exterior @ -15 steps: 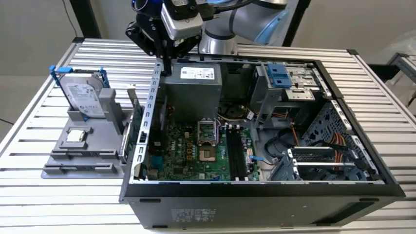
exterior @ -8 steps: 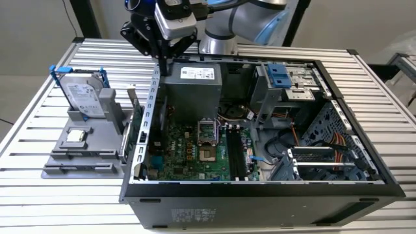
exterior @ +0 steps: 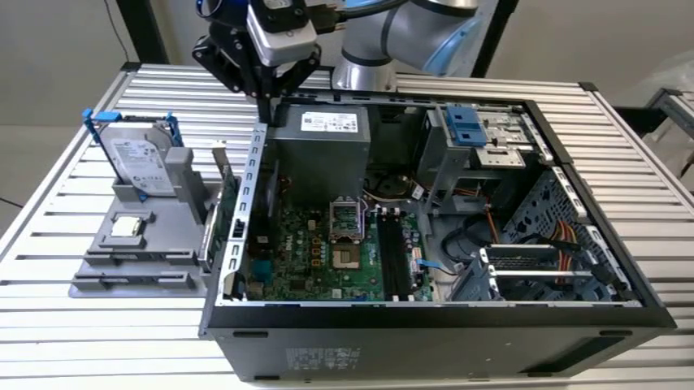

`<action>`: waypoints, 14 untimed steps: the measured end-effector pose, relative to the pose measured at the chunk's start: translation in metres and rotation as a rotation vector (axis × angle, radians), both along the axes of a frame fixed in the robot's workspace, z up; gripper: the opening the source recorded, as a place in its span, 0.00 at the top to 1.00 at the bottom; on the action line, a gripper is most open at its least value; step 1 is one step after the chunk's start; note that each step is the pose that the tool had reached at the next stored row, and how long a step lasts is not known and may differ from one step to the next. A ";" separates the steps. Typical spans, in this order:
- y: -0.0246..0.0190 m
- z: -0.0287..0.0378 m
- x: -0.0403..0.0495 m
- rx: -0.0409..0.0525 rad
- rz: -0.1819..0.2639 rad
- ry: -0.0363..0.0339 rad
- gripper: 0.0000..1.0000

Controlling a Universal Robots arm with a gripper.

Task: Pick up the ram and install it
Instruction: 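Reach for the ram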

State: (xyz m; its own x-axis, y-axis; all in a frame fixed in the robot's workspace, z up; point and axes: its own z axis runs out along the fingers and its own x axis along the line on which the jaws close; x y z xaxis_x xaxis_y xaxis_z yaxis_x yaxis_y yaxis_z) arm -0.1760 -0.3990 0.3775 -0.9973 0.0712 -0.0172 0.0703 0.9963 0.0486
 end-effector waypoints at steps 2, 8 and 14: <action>0.0000 0.0000 -0.0019 0.0000 0.000 0.0015 1.00; 0.0000 0.0000 -0.0085 -0.0003 0.000 0.0067 1.00; 0.0000 0.0000 -0.0158 -0.0002 0.000 0.0068 1.00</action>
State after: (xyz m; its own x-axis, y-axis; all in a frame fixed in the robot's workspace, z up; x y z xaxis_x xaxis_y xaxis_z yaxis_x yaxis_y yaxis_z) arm -0.1918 -0.3990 0.3774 -0.9974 0.0712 -0.0104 0.0706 0.9964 0.0479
